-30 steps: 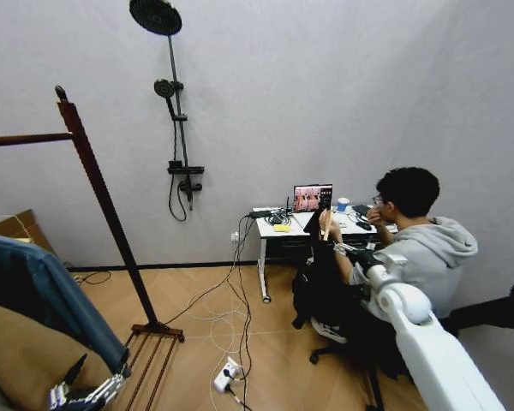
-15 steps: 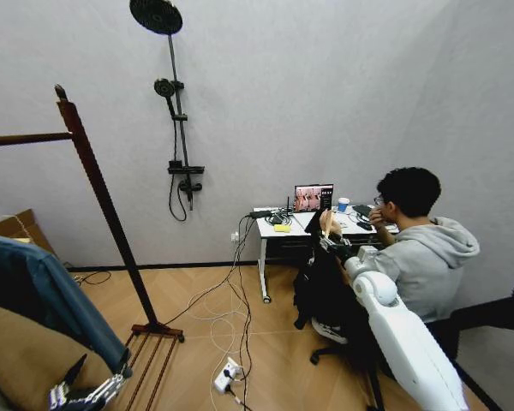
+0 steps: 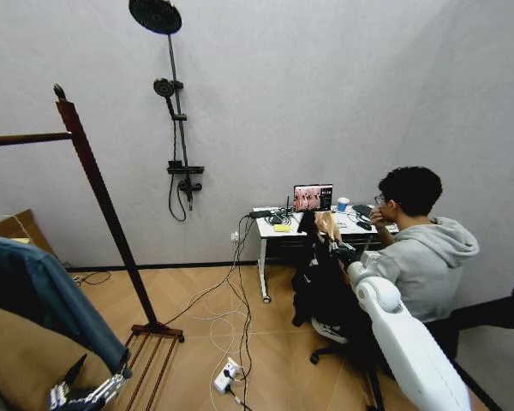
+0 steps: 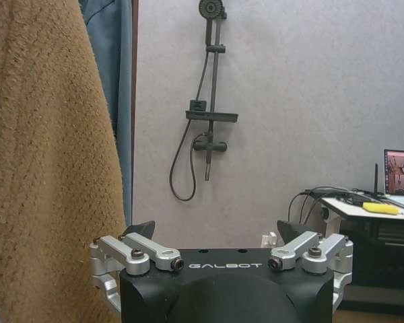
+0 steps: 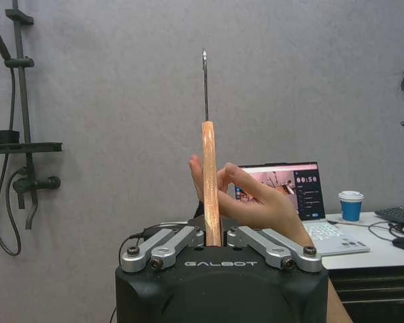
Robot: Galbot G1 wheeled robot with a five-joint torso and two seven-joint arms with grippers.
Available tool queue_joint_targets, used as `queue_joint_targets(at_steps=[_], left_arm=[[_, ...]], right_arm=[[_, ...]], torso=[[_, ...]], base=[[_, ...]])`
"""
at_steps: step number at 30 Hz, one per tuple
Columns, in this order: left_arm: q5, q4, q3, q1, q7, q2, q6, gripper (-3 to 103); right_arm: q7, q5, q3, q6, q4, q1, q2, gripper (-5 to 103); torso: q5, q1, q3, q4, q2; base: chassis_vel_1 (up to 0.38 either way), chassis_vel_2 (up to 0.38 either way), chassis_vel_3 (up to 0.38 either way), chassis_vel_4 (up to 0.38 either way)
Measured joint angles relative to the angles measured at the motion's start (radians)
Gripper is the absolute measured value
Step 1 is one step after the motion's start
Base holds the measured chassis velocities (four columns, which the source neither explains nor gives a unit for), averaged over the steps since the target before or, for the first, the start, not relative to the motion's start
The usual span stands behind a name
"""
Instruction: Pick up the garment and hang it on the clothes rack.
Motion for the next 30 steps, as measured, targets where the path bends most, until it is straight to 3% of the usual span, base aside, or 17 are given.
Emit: queue_joint_targets(at_steps=[6,9,18,22,30], left_arm=[[0.000,0.000,0.000,0.000,0.000,0.000,0.000,100],[0.000,0.000,0.000,0.000,0.000,0.000,0.000,100],[0.000,0.000,0.000,0.000,0.000,0.000,0.000,100],[0.000,0.000,0.000,0.000,0.000,0.000,0.000,100],[0.000,0.000,0.000,0.000,0.000,0.000,0.000,100]], right_arm=[[-0.003,0.007,0.040,-0.013,0.139,-0.093,-0.030,9],[-0.008,0.052,0.061,-0.037,0.296,-0.160,-0.059,9],[-0.005,0.169,0.082,-0.092,0.557,-0.215,-0.106,9],[0.006,0.232,0.094,-0.105,0.604,-0.213,-0.134,9],[0.004,0.239,0.112,-0.097,0.574,-0.199,-0.152,9]], torso=[[0.0000,0.000,0.000,0.0002,0.000],[-0.0001,0.000,0.000,-0.0001,0.000],[-0.0003,0.000,0.000,0.0001,0.000],[-0.0003,0.000,0.000,0.0001,0.000],[0.0001,0.000,0.000,0.0002,0.000]], base=[[0.015,0.009,0.018,0.015],[0.047,0.062,0.065,0.052],[0.083,0.088,0.082,0.083],[0.124,0.110,0.108,0.106],[0.133,0.122,0.139,0.129]])
